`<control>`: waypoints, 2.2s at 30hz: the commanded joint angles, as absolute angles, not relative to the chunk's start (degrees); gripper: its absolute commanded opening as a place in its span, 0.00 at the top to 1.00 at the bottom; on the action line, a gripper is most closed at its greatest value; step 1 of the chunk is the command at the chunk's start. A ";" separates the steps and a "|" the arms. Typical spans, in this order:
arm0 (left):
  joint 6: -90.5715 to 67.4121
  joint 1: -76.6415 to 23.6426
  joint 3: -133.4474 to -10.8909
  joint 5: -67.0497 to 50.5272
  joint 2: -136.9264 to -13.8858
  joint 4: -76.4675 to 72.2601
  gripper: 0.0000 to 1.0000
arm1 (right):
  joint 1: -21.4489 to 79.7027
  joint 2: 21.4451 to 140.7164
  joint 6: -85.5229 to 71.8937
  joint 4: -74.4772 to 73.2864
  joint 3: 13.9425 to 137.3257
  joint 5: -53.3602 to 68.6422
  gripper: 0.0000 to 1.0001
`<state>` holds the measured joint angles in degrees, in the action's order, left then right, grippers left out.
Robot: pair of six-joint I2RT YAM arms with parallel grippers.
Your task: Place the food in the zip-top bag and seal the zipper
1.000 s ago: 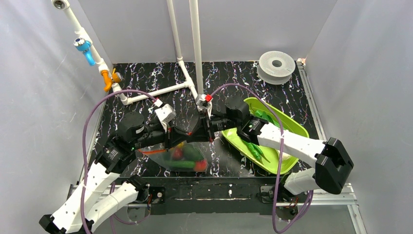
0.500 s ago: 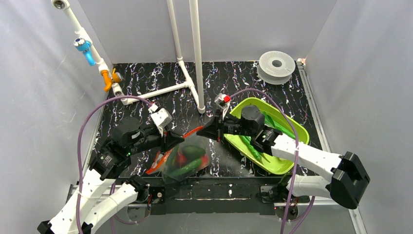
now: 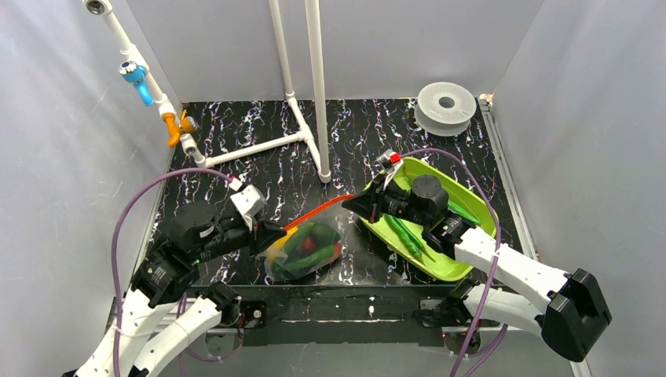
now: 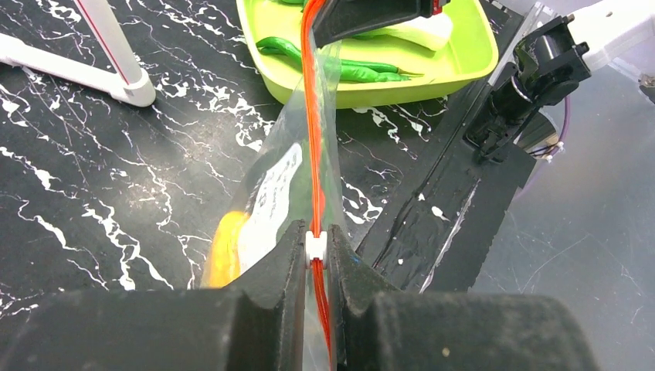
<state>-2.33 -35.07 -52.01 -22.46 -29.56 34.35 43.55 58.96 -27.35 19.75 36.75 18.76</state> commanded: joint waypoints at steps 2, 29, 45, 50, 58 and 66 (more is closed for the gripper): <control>-2.15 -34.97 -51.81 -21.73 -25.71 38.76 1.00 | 40.17 57.08 -26.34 18.11 34.86 12.23 0.99; -10.85 -34.98 -56.07 -13.77 -18.82 45.59 0.88 | 38.31 58.33 -29.89 19.54 35.32 18.14 0.99; -24.81 -34.98 -64.78 2.58 -19.80 53.05 0.21 | 42.13 74.83 -33.40 6.76 50.39 5.84 0.99; -29.20 -34.98 -65.21 3.39 -18.55 54.52 0.19 | 42.80 79.98 -32.80 1.12 56.72 2.06 0.99; -32.63 -34.96 -64.49 2.09 -17.77 55.84 0.17 | 43.59 87.07 -32.96 -11.11 62.70 -5.24 0.99; -32.08 -34.97 -64.86 3.22 -15.51 54.91 0.16 | 44.47 88.14 -28.01 -16.85 66.44 -8.33 0.77</control>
<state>-32.18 -35.05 -64.25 3.09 -16.91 55.99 44.03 89.01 -31.31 -13.58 62.39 -5.80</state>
